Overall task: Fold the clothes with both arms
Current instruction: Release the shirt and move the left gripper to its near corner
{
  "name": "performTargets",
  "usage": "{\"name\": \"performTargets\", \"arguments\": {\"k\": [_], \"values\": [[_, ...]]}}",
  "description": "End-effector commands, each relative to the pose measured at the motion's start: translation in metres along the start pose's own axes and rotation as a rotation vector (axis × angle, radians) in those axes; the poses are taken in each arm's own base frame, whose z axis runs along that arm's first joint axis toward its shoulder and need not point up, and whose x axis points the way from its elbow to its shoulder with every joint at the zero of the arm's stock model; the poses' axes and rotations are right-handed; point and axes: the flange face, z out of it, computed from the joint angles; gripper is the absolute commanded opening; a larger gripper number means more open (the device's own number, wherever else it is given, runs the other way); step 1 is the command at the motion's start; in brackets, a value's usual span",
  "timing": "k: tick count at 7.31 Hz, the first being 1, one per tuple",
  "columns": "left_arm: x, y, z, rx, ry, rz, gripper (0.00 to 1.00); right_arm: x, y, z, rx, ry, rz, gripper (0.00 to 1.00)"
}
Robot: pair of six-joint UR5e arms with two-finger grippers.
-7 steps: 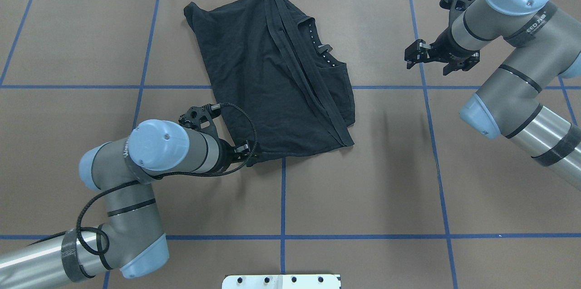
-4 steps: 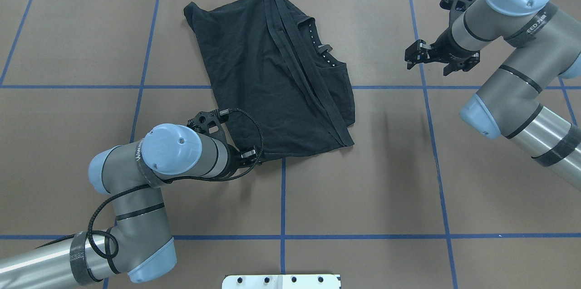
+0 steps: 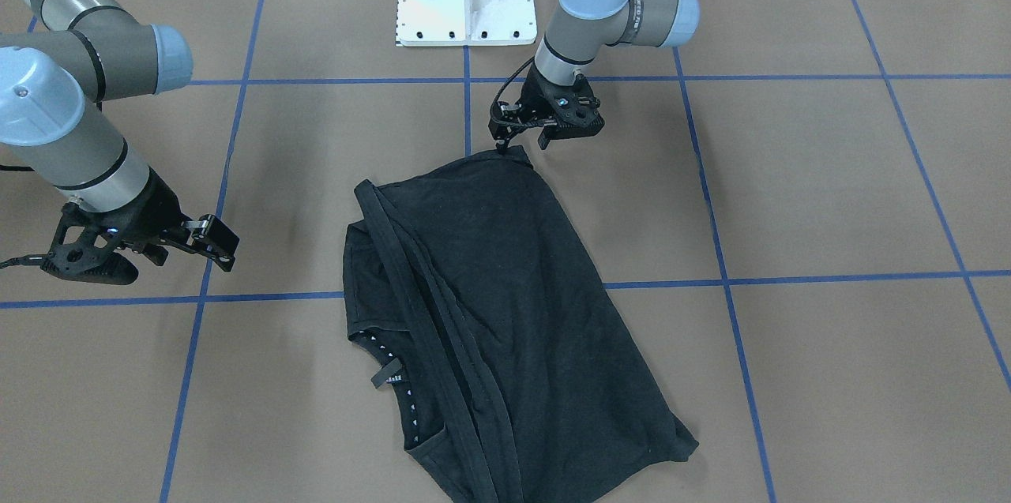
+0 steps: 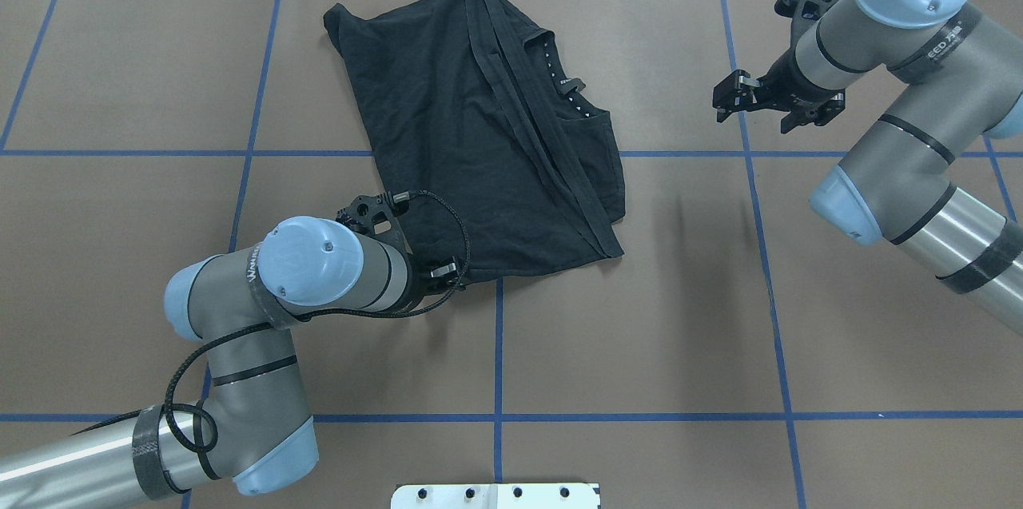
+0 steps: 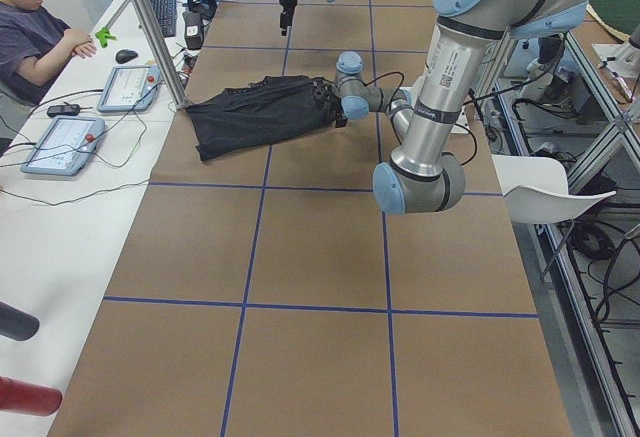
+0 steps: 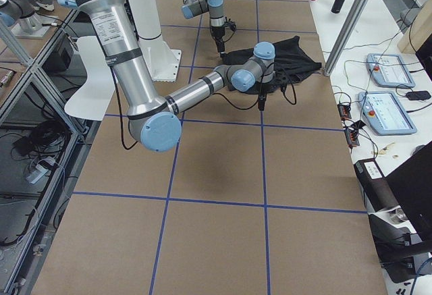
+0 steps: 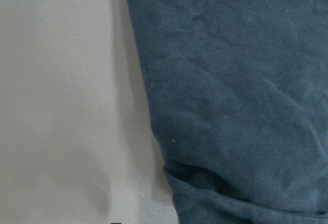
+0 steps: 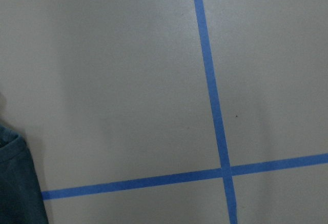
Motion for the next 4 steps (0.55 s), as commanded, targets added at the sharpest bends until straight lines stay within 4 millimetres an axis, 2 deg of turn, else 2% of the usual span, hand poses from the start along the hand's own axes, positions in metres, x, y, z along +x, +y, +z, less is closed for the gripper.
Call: {"name": "performTargets", "arguments": {"k": [1,2,3,4], "values": [[-0.002,-0.004,0.006,0.004,0.000,0.002,0.82,0.000,0.000,0.000,0.000,0.000,0.000,1.00],[-0.001,-0.004,0.007,0.010,0.004,0.001,0.73,0.000,0.000,0.000,0.000,0.000,0.000,1.00],[0.005,-0.004,0.006,0.010,0.011,0.004,0.49,0.000,0.000,0.000,0.000,0.000,0.000,1.00],[0.014,-0.002,0.002,0.007,0.026,0.007,0.31,0.000,0.000,0.000,0.000,0.000,-0.002,1.00]]}}
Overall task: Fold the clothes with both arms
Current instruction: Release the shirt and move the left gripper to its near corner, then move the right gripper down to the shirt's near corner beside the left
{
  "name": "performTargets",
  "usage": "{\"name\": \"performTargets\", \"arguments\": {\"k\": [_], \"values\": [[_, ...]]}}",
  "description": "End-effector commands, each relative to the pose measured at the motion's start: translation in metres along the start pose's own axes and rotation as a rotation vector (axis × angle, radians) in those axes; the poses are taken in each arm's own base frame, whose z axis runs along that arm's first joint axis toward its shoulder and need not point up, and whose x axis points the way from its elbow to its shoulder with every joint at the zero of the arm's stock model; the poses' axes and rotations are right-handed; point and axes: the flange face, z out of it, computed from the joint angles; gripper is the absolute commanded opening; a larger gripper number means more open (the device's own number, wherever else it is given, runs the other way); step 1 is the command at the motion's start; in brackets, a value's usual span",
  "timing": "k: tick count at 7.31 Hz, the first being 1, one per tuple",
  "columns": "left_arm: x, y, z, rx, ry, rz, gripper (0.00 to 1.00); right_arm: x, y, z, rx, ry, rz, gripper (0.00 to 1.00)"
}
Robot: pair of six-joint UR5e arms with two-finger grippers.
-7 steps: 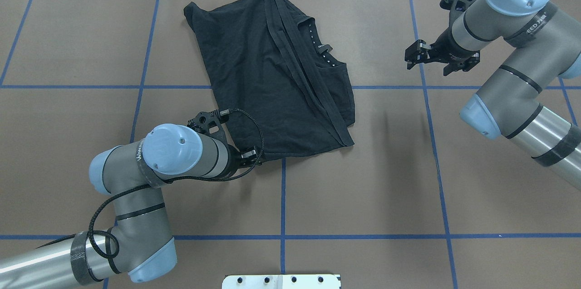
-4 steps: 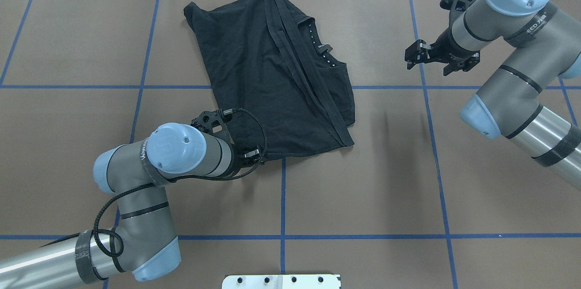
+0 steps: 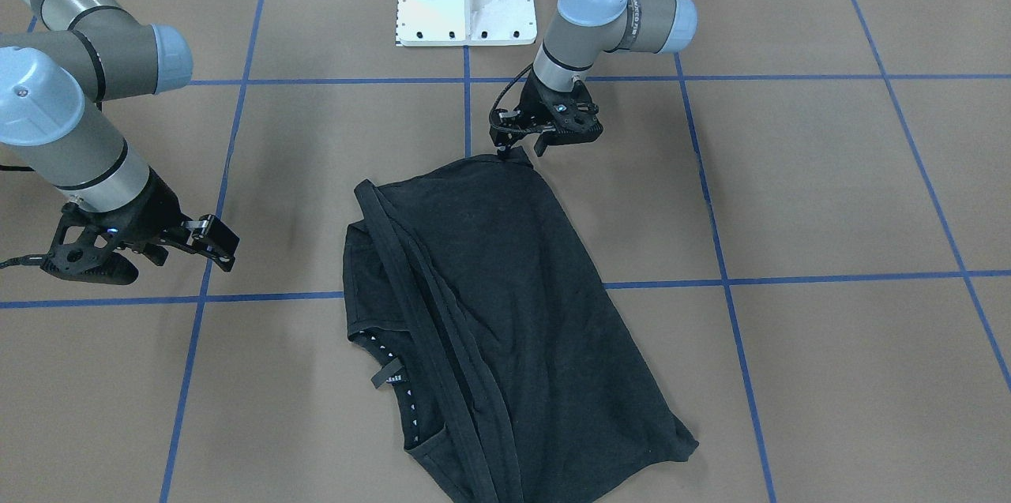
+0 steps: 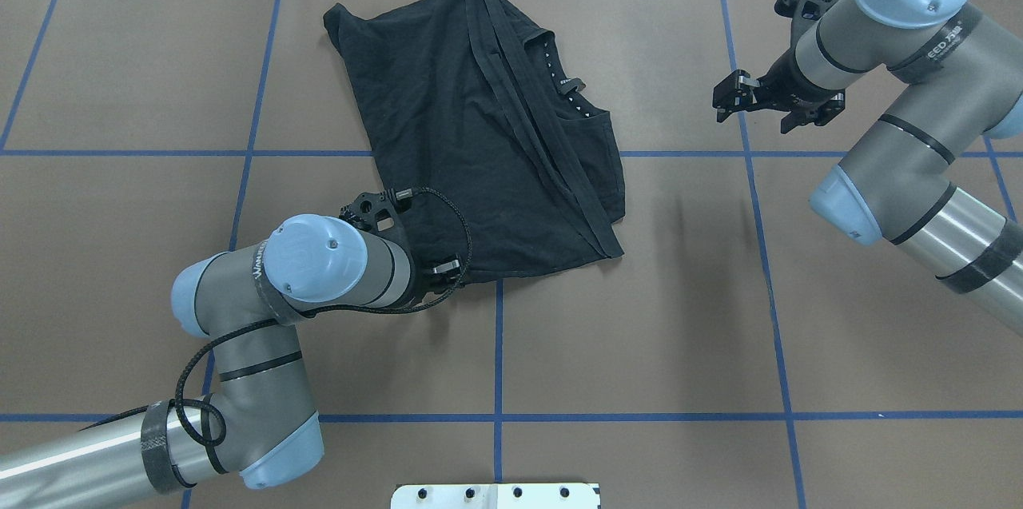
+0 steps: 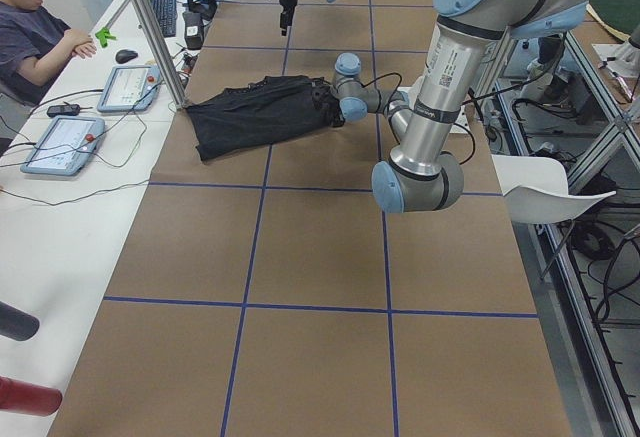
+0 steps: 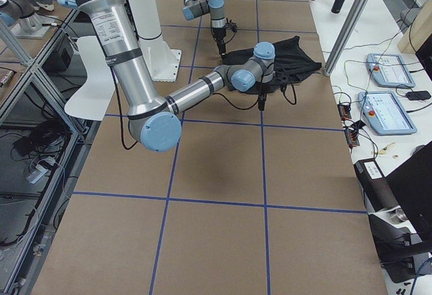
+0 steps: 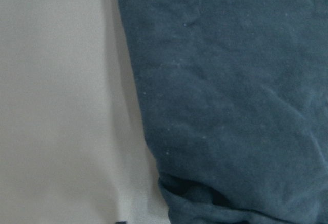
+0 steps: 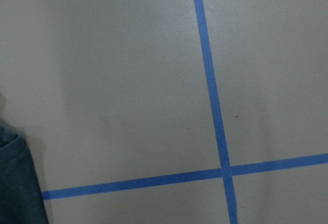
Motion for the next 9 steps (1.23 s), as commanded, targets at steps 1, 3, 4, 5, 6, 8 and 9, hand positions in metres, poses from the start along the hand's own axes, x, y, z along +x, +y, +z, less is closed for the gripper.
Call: {"name": "performTargets", "arguments": {"k": [1,3,4,5,6,8,9], "values": [[0.011,0.001,-0.004,-0.001,0.018,0.005,0.13,0.000,0.000,0.000,0.000,0.000,-0.001,1.00],[0.011,0.000,-0.007,0.004,0.021,0.004,0.00,0.000,0.000,0.000,0.000,0.000,0.000,1.00],[0.010,-0.002,-0.009,0.007,0.021,0.004,0.00,-0.003,0.000,-0.001,0.001,-0.003,-0.003,1.00],[0.010,-0.003,-0.011,0.005,0.021,0.007,0.00,-0.009,0.003,0.001,-0.004,-0.007,-0.008,1.00],[0.013,-0.001,-0.021,0.002,0.033,0.054,0.00,-0.019,0.013,0.001,-0.007,-0.017,-0.021,1.00],[-0.010,0.003,-0.041,0.000,0.033,0.093,0.00,-0.061,0.053,-0.007,-0.031,-0.072,0.009,1.00],[-0.032,0.006,-0.060,-0.001,0.037,0.138,0.00,-0.083,0.073,-0.010,-0.046,-0.098,0.018,1.00]]}}
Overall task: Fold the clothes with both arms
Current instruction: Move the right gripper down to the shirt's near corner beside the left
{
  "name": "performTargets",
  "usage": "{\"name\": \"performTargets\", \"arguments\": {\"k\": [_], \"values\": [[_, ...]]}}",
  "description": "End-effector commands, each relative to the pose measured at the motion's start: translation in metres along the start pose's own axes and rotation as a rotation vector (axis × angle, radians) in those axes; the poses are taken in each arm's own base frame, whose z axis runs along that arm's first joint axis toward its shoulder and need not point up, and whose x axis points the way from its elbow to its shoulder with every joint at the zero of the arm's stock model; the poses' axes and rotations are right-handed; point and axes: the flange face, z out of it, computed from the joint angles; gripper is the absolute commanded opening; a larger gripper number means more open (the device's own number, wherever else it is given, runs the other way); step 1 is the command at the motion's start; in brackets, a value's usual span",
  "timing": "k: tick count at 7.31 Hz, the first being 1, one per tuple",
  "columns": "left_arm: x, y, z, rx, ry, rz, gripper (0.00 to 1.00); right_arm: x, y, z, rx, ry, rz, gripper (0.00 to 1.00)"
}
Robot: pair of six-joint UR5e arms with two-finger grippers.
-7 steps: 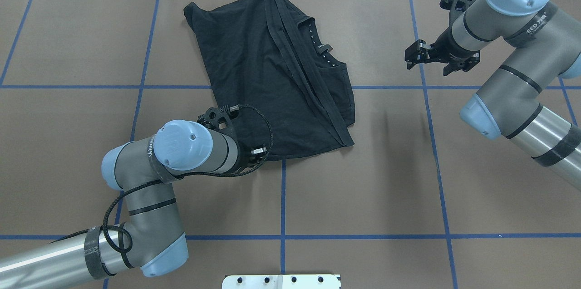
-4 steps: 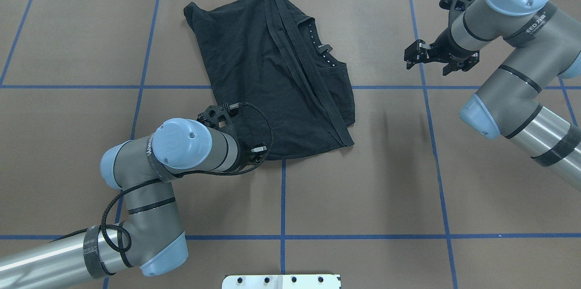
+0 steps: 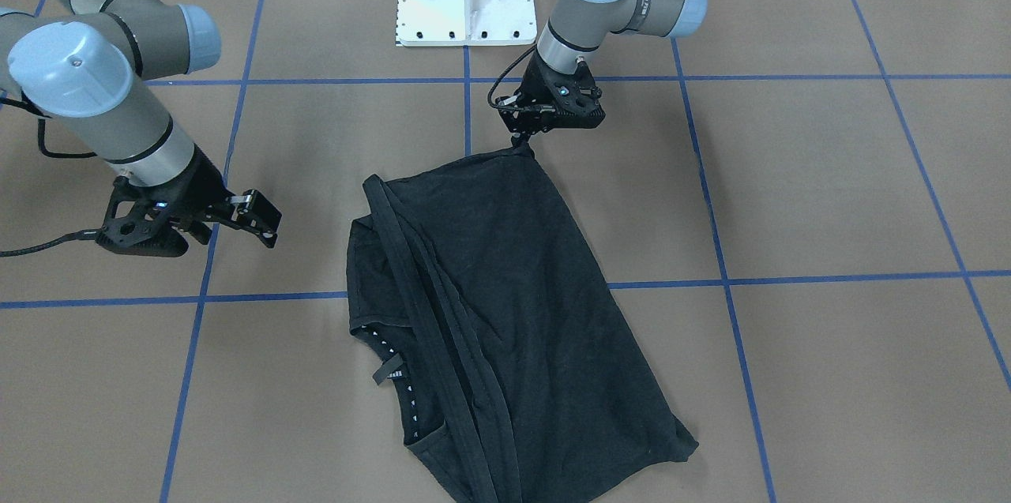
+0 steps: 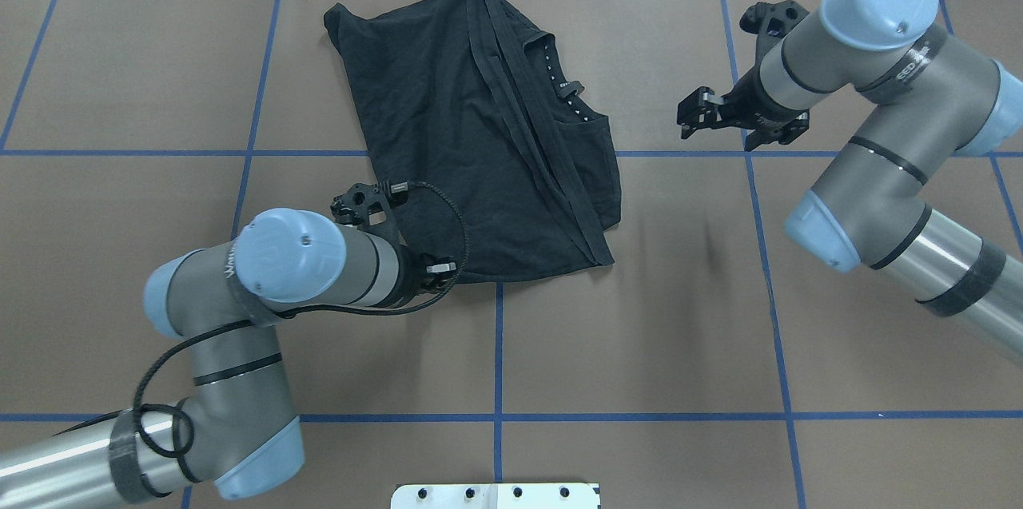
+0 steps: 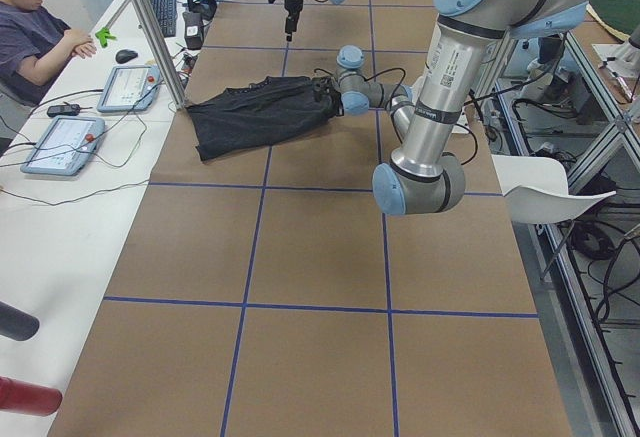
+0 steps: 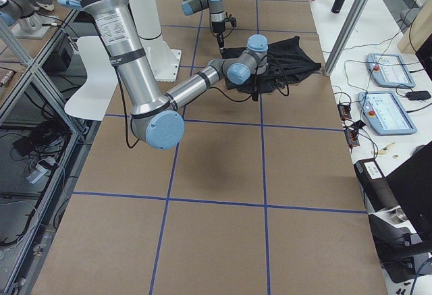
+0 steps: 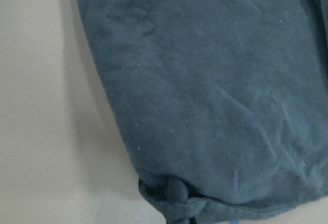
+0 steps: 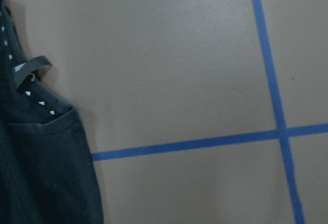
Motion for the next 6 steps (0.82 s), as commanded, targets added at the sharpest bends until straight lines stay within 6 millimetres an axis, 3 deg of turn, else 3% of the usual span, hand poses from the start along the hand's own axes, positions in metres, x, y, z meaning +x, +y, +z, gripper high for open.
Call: {"name": "performTargets", "arguments": {"k": [1,3,6], "values": [[-0.044,0.010,-0.037,-0.004,0.000,0.053,0.00,-0.044,0.052,0.003,-0.021,-0.042,0.034,1.00],[-0.064,0.019,-0.046,-0.014,-0.014,0.055,0.00,-0.076,0.109,0.020,-0.038,-0.047,0.079,1.00],[-0.064,0.027,-0.042,-0.028,-0.018,0.060,0.00,-0.106,0.180,0.054,-0.004,-0.026,0.223,0.98]]}}
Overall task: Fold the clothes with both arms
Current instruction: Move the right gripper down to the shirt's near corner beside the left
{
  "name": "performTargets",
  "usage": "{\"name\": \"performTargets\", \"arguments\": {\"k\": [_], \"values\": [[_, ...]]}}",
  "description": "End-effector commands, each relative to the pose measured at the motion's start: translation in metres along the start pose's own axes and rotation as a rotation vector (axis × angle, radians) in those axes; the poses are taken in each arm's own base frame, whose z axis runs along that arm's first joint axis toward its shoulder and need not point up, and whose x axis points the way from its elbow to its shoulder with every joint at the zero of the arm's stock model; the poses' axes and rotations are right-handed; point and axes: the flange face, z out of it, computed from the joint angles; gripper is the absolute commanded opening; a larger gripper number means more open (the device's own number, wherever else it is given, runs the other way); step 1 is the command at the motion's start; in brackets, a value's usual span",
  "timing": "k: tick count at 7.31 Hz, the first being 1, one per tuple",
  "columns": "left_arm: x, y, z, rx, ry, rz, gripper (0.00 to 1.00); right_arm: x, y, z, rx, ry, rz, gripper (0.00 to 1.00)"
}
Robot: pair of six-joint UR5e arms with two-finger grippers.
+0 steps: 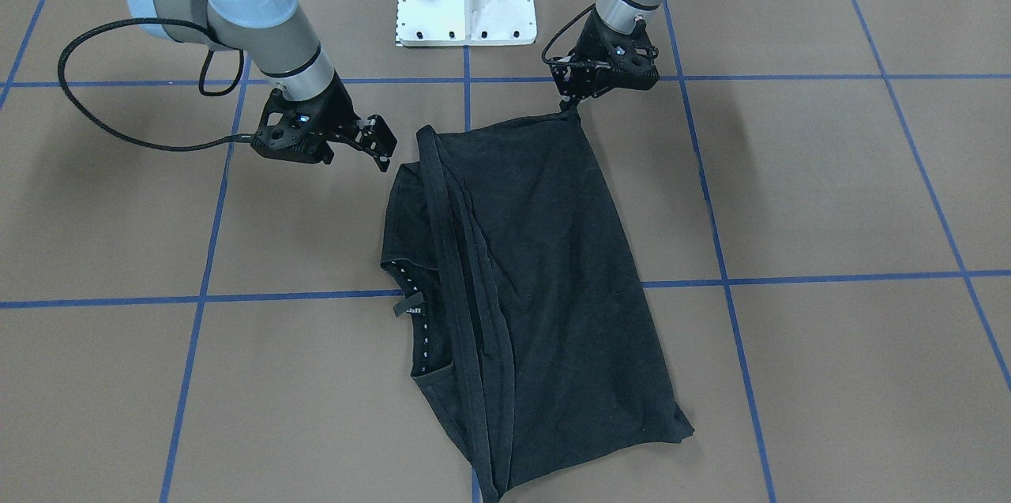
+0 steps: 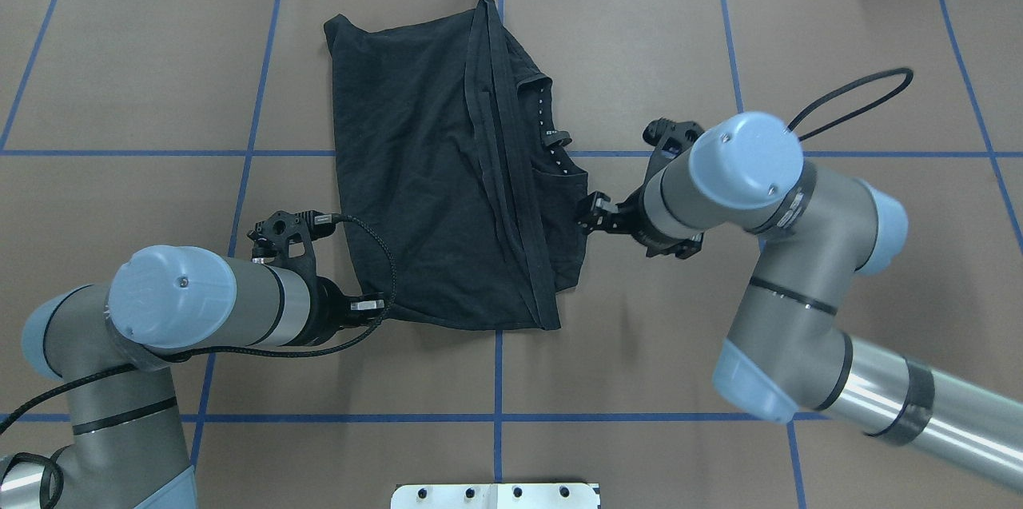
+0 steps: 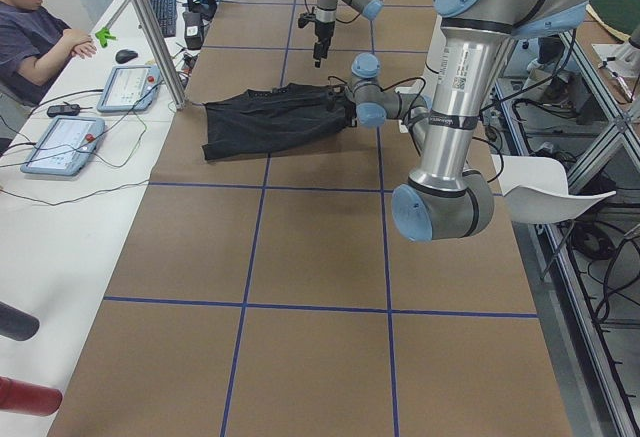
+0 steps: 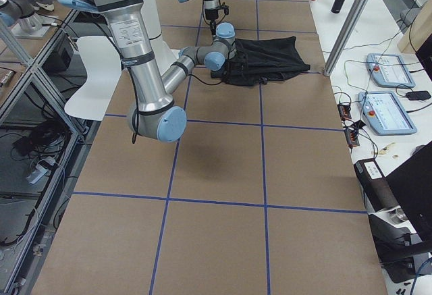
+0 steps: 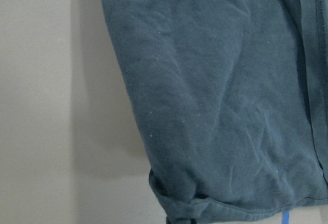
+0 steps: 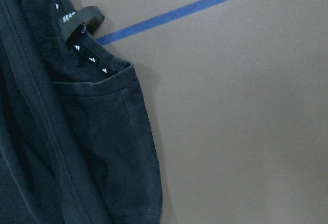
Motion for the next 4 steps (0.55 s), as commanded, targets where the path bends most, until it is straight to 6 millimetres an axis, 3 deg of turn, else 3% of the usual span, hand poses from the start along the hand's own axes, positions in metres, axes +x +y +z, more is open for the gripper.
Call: {"name": "performTargets", "arguments": {"k": [1,3,4], "values": [[-0.001,0.003,0.003,-0.006,-0.005,0.000,0.00,-0.011,0.045,0.023,0.014,0.009,0.131,0.97],[0.000,0.003,0.003,-0.004,-0.002,0.001,0.00,-0.030,0.048,0.031,0.072,-0.003,0.158,0.97],[0.000,0.003,0.003,-0.004,-0.002,-0.001,0.00,-0.046,0.044,0.047,0.092,0.011,0.160,0.97]]}}
